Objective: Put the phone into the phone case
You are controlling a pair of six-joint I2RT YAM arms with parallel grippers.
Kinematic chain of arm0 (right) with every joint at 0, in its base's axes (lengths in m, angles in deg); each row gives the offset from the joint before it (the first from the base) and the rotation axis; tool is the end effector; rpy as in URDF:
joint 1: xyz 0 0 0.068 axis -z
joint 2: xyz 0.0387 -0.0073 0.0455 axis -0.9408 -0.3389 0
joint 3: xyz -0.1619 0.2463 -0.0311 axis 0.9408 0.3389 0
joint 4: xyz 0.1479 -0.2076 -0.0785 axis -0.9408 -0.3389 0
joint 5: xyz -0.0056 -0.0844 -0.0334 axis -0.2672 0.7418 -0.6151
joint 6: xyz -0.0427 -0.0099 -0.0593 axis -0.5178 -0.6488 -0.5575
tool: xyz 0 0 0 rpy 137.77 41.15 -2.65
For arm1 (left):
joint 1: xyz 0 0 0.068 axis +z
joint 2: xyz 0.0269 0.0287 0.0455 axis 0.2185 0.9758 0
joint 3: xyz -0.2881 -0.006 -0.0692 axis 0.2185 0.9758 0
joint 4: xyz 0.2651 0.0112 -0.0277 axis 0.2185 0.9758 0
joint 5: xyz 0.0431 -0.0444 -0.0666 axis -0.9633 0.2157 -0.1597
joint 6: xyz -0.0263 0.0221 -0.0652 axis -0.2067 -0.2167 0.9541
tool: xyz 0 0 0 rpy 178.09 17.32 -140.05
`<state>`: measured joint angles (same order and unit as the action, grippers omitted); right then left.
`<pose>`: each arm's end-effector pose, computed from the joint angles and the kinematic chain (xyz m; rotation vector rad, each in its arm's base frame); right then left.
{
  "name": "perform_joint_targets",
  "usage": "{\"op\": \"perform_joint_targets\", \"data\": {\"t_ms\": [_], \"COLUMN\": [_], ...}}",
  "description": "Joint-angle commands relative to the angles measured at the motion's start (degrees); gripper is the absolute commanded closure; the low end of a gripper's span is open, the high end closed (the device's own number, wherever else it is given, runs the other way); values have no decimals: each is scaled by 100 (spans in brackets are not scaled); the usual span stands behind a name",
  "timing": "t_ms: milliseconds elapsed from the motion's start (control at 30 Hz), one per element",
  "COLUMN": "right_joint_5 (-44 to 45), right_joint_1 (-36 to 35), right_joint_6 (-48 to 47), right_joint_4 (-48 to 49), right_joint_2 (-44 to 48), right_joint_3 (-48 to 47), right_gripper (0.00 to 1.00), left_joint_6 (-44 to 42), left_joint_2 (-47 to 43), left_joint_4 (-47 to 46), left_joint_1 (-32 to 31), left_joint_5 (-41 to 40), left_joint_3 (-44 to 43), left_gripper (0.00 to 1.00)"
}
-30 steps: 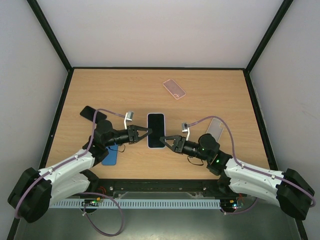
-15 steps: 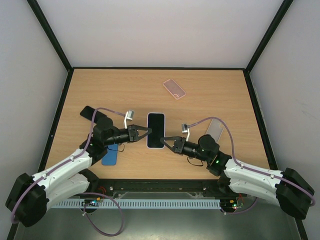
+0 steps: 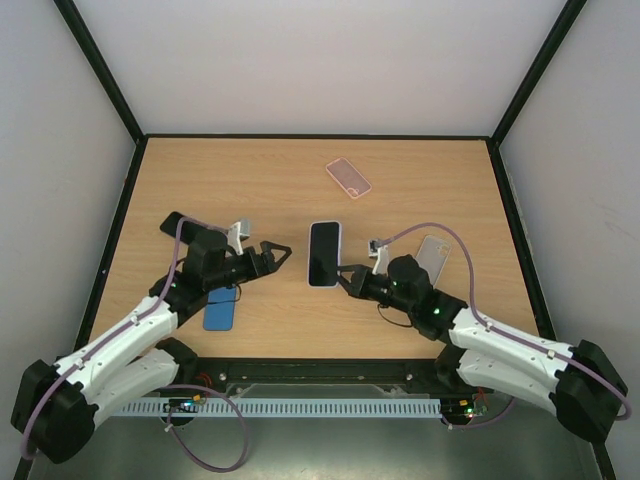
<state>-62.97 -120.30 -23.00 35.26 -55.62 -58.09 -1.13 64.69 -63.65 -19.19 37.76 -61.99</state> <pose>0.1198 0.1730 0.2319 -0.1367 2.1221 1.5158 0.1704 -0.1338 0.2527 -0.0472 2.1322 -1.2977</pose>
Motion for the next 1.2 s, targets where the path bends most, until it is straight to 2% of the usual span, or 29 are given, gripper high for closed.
{"op": "perform_joint_targets", "data": {"t_ms": [0,267,433,567,867,967,1067,1167], "right_joint_5": [26,-568,-943,-1262,-1511,-1546,-1581,-1506], "right_joint_1": [274,970,1468,1742,1959,2003,2022,2023], "right_joint_6": [-562,-673,-717,-743,-812,-829,-789,-761], "right_joint_4": [59,592,733,802,908,866,760,580], "right_joint_2": [-468,-1714,-2342,-2914,-4103,-4438,-4649,-4702], "right_joint_3": [-399,-564,-754,-932,-1383,-1495,-1565,-1607], "right_gripper": [98,98,98,98,97,94,88,84], "left_joint_6": [-231,-315,-98,227,207,368,543,437], "left_joint_2": [-13,323,348,402,395,399,505,713], "left_joint_4": [1414,2236,2453,2594,2494,2585,2673,2545], "left_joint_1": [290,1459,1961,2225,2623,2628,2628,2628], "left_joint_5": [-1015,-1203,-1858,-2424,-2492,-2668,-2875,-2664], "left_joint_3": [-147,44,303,503,734,740,744,745], "left_gripper": [0,0,0,1,1,1,1,1]}}
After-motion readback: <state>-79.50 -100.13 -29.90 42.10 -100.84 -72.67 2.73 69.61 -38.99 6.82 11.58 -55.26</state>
